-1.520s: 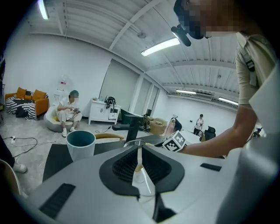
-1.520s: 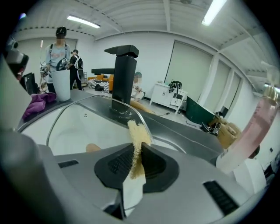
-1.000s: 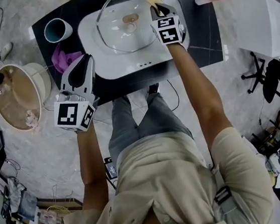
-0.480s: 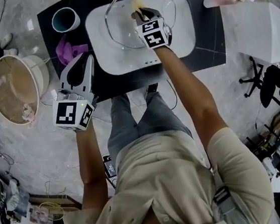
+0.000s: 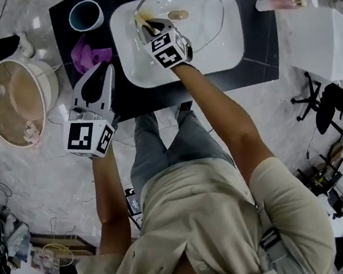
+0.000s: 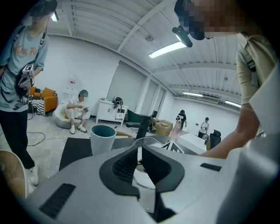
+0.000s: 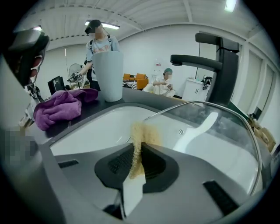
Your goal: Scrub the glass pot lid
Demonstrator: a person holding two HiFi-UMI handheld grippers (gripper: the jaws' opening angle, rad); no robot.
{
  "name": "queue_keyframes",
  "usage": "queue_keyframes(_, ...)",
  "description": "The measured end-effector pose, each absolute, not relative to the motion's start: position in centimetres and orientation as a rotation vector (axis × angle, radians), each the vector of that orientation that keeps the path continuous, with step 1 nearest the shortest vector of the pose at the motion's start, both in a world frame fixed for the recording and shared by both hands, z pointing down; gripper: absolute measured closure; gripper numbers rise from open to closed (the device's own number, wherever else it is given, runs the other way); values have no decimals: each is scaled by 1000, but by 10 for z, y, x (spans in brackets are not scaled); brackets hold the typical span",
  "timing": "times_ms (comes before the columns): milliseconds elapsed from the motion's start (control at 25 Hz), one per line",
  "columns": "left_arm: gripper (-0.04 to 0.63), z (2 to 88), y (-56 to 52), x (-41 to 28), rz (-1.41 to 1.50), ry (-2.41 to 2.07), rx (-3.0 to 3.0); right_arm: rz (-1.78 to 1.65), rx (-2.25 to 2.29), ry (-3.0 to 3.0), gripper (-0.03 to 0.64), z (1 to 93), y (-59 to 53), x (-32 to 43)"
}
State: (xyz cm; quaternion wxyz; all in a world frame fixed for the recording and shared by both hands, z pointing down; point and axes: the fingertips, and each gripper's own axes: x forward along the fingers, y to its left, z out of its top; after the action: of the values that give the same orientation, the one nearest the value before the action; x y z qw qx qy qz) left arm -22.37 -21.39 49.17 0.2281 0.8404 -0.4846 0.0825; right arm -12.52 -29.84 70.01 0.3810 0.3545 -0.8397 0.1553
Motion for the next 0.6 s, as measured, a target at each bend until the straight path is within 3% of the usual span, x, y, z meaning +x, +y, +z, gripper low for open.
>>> queue_keyframes(600, 569, 493, -219, -193, 253, -1283, 2344, 415, 944, -2156, 572, 696, -301, -104)
